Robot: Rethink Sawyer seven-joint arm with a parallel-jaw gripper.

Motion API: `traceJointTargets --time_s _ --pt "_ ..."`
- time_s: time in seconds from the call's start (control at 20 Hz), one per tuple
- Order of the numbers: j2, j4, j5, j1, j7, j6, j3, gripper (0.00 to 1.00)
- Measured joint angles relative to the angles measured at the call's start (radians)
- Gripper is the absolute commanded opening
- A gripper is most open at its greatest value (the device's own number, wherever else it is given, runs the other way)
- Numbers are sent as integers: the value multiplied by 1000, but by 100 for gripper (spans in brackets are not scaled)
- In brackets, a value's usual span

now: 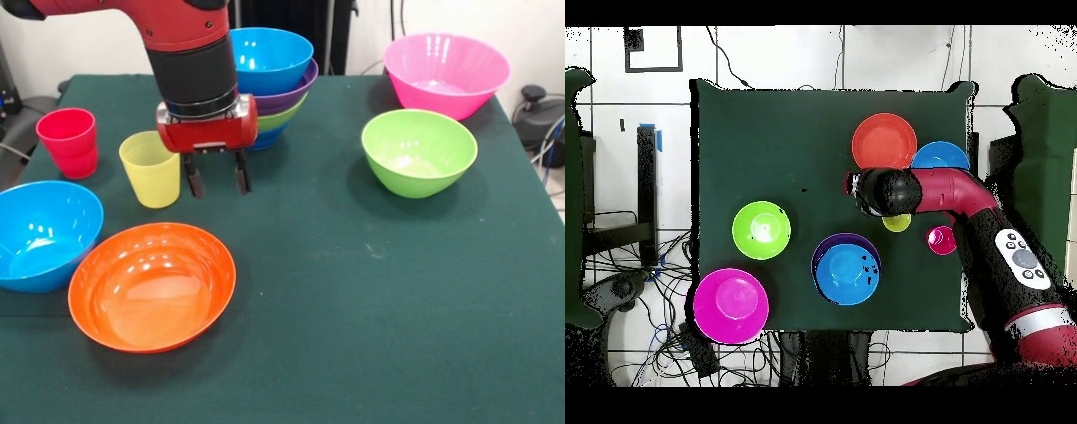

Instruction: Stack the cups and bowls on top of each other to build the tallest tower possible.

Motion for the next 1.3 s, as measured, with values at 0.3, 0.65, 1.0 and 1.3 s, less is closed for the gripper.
traceJointTargets --time_s 0.3,0.65,1.0,1.3 --pt "-1 0 -38 1 -4 0 0 100" --pt "-3 1 -92 1 -4 0 1 100" --pt "-16 6 -156 -2 -4 -16 15 100" --pt "-36 24 -222 -9 -7 -58 37 100"
